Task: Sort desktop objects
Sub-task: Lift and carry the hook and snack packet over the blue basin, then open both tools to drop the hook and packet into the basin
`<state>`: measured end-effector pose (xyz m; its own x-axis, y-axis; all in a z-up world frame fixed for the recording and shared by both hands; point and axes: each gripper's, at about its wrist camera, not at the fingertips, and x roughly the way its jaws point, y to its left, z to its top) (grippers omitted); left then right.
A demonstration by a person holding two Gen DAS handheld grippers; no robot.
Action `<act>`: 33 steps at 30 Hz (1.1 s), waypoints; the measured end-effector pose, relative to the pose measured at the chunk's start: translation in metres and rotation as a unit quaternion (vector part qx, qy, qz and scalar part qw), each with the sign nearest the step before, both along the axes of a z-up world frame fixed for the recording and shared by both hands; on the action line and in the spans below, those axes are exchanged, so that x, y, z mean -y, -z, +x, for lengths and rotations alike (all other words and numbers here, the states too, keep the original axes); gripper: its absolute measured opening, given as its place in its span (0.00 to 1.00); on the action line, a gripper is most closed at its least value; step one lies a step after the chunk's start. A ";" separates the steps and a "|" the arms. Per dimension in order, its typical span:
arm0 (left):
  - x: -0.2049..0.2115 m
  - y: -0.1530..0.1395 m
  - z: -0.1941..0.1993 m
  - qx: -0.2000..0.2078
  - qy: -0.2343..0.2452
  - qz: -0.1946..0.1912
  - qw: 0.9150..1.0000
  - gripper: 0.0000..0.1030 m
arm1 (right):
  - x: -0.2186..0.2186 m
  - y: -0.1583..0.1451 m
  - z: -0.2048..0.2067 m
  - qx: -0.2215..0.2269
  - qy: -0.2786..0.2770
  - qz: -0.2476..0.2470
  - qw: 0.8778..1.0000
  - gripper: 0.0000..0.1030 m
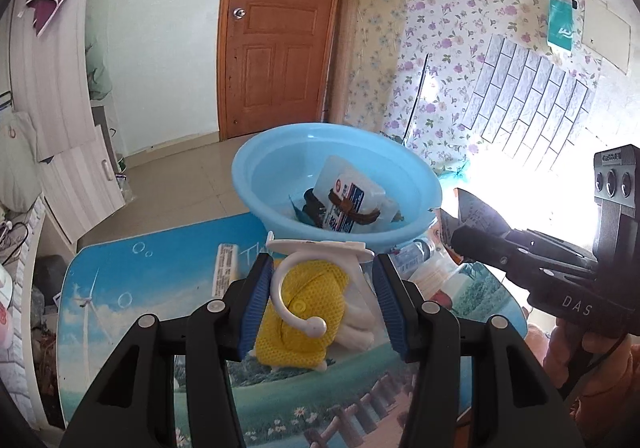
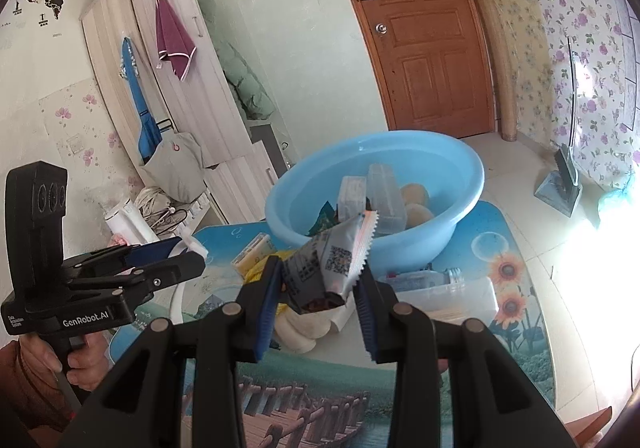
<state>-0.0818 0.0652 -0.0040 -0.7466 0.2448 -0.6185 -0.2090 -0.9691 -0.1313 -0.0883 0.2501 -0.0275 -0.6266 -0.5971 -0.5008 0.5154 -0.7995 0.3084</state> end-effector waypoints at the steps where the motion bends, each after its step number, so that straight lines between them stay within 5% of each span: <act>1: -0.004 -0.002 -0.007 -0.001 0.003 -0.001 1.000 0.49 | -0.001 -0.001 -0.004 -0.002 0.001 0.000 1.000 0.33; 16: -0.024 0.014 -0.111 0.028 0.013 -0.004 1.000 0.50 | -0.005 0.010 -0.084 0.009 0.032 0.011 0.999 0.34; 18: -0.024 0.020 -0.122 0.047 0.003 -0.004 0.999 0.65 | -0.003 0.013 -0.094 0.016 0.037 0.020 0.999 0.34; 26: -0.009 0.024 -0.095 0.033 0.006 0.001 0.999 0.72 | 0.011 0.019 -0.109 0.034 0.059 0.049 0.996 0.36; 27: -0.007 0.024 -0.090 0.032 0.005 0.000 0.999 0.78 | 0.012 0.020 -0.108 0.036 0.063 0.050 0.996 0.38; 33: 0.013 0.025 -0.060 0.041 -0.009 0.012 0.999 0.80 | 0.022 0.017 -0.092 0.033 0.078 0.074 0.994 0.50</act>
<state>-0.1414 0.0521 -0.0291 -0.6988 0.2473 -0.6712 -0.1783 -0.9689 -0.1713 -0.1801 0.2280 -0.0446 -0.6688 -0.4116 -0.6191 0.3644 -0.9074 0.2096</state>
